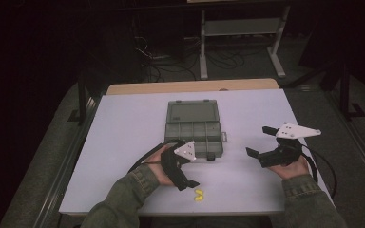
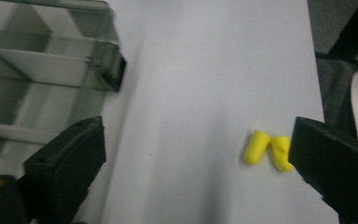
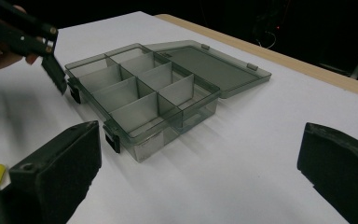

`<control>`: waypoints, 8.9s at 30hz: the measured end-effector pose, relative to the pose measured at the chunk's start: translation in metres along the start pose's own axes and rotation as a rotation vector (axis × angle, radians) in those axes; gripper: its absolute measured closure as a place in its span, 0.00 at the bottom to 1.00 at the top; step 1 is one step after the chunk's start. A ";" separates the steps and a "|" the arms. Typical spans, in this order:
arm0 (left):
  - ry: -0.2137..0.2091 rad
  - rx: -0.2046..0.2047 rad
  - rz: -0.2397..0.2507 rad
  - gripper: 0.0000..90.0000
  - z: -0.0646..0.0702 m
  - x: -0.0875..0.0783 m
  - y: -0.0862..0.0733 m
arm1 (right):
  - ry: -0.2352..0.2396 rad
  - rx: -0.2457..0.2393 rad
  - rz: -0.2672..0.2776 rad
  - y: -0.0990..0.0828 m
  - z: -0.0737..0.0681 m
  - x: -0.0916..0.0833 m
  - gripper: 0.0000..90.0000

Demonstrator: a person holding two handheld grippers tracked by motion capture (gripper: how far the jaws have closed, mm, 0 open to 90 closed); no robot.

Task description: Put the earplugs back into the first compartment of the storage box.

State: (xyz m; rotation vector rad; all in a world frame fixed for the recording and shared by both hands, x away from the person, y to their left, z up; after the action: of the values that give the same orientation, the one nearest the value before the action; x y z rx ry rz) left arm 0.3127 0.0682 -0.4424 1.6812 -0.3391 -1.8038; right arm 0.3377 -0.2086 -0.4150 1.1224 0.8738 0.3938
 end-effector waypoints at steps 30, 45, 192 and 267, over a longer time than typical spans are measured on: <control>-0.121 0.081 -0.095 0.54 0.015 0.022 -0.006 | 0.012 -0.003 -0.013 -0.002 -0.002 0.002 0.00; -0.174 0.091 -0.139 0.73 0.019 0.030 -0.009 | 0.007 0.019 -0.009 -0.003 0.000 0.000 0.00; 0.171 -0.198 0.202 0.00 -0.084 -0.084 0.014 | 0.007 0.019 -0.031 -0.006 -0.001 0.001 0.00; -0.173 0.072 -0.124 0.68 0.039 0.026 -0.019 | 0.020 0.010 -0.049 -0.008 -0.003 0.004 0.00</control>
State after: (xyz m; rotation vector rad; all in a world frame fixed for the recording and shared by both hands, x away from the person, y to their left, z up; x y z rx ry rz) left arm 0.2704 0.0580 -0.4688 1.6301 -0.3853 -2.0573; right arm 0.3373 -0.2073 -0.4240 1.1054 0.9196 0.3608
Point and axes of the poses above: each handheld gripper's, and its own axes: x roughly forward along the jaws, y roughly out of its top, z roughly to its right, the point moved 5 cm from there along x, roughly forward along the jaws, and after that the axes turned 12 degrees about -x, right-handed, at the moved point
